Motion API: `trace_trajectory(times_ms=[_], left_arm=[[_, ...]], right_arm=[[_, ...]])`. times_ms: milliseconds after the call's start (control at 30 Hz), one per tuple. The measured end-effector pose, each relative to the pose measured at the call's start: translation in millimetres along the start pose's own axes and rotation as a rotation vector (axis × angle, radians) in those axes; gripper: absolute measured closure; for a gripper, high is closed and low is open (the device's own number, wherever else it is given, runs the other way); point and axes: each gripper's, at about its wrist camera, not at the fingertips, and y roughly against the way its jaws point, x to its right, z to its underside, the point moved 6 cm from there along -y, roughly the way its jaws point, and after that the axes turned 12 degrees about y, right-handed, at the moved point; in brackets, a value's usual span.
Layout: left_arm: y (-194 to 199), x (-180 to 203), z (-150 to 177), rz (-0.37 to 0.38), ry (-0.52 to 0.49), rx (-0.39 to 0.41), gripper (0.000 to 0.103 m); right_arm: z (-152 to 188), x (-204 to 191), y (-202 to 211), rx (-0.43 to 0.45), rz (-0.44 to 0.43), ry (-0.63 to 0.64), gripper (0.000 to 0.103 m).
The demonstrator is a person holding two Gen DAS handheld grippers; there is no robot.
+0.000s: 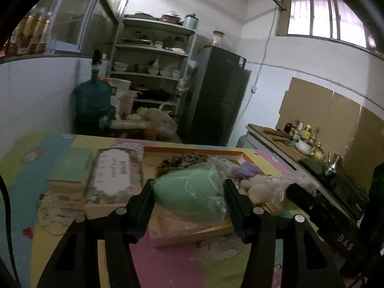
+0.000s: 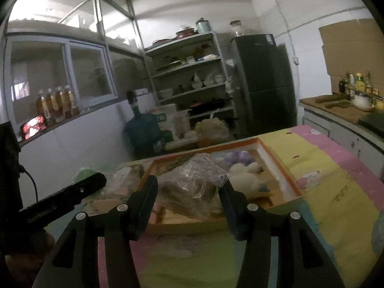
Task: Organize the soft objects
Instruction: 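Carry the green sponge in the left tool while the right tool carries the plastic bag to the tray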
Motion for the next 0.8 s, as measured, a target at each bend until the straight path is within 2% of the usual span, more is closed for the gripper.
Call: trace_trajectory(times_ms=[200, 633, 800], left_arm=[[-22, 17, 4, 0.01, -0.011, -0.02, 0.046], [-65, 29, 17, -0.013, -0.016, -0.073, 0.046], [-79, 25, 21, -0.028, -0.019, -0.1, 0.046]], right_arm=[[4, 30, 1, -0.004, 0.038, -0.02, 0.049], [7, 54, -14, -0.033, 0.039, -0.037, 0.049], [-1, 51, -26, -0.037, -0.009, -0.034, 0.049]])
